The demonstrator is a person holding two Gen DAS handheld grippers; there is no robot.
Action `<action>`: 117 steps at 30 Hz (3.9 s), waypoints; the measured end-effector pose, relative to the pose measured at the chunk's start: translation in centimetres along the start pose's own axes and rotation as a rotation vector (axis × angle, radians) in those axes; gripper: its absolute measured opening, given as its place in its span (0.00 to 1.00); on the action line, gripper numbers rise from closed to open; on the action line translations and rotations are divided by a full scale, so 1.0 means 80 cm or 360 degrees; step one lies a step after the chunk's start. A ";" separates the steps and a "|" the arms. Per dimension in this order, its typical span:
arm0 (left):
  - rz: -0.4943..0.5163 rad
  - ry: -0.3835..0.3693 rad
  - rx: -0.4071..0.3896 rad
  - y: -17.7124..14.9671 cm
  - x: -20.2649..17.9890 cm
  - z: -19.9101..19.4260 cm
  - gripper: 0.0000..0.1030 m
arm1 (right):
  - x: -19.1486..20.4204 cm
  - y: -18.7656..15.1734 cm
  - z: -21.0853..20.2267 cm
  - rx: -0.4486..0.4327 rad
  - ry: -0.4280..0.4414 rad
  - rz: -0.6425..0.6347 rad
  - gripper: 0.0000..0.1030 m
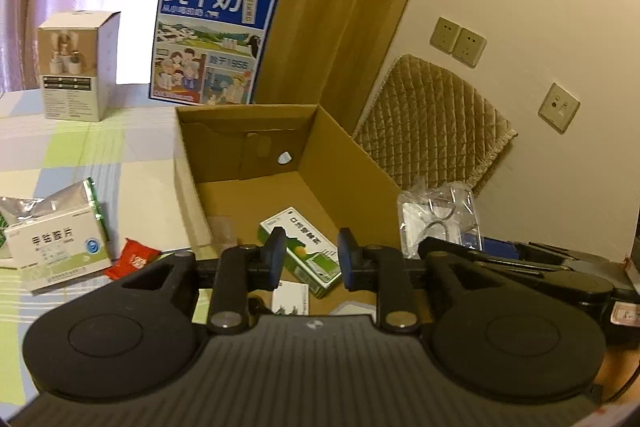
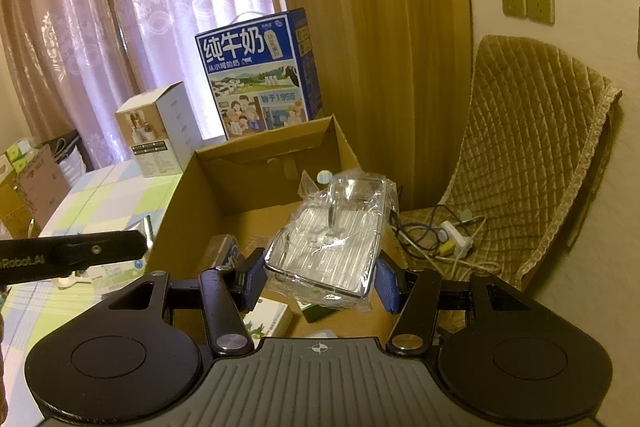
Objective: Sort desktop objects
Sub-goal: 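Lower the tray and cable into the cardboard box and open both tools, then withdraw both tools back over the table, then roll both tools and reach toward the white tablet box and spoon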
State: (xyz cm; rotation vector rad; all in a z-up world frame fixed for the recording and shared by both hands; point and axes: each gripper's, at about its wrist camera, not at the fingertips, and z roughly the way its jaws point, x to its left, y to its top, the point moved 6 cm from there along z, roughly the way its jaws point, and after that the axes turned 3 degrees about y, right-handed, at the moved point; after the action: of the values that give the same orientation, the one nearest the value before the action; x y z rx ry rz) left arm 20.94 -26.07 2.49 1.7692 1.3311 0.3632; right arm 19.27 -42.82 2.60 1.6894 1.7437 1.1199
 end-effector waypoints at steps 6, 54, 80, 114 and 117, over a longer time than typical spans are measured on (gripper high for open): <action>-0.0018 0.0039 -0.0009 -0.009 0.015 -0.018 0.24 | 0.011 -0.001 0.000 0.0003 0.0022 -0.0010 0.51; -0.0146 0.0173 -0.0032 -0.060 0.074 -0.095 0.72 | 0.059 -0.033 -0.057 0.0012 0.0107 0.0084 0.88; -0.0274 0.0524 -0.0082 -0.124 0.208 -0.240 0.99 | 0.220 -0.088 -0.091 0.0109 0.0367 -0.0199 0.98; 0.0577 0.0571 0.0142 -0.113 0.319 -0.167 0.99 | 0.340 -0.122 0.085 0.0136 0.0426 -0.1943 0.98; 0.0852 0.0571 0.0155 -0.106 0.330 -0.148 0.99 | 0.348 -0.121 0.117 0.0131 0.0444 -0.2079 0.98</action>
State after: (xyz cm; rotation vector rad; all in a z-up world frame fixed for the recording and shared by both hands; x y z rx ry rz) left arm 17.83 3.22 -3.99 2.2079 1.1004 0.9605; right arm 17.18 -12.87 -4.66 0.1418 2.4025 0.6153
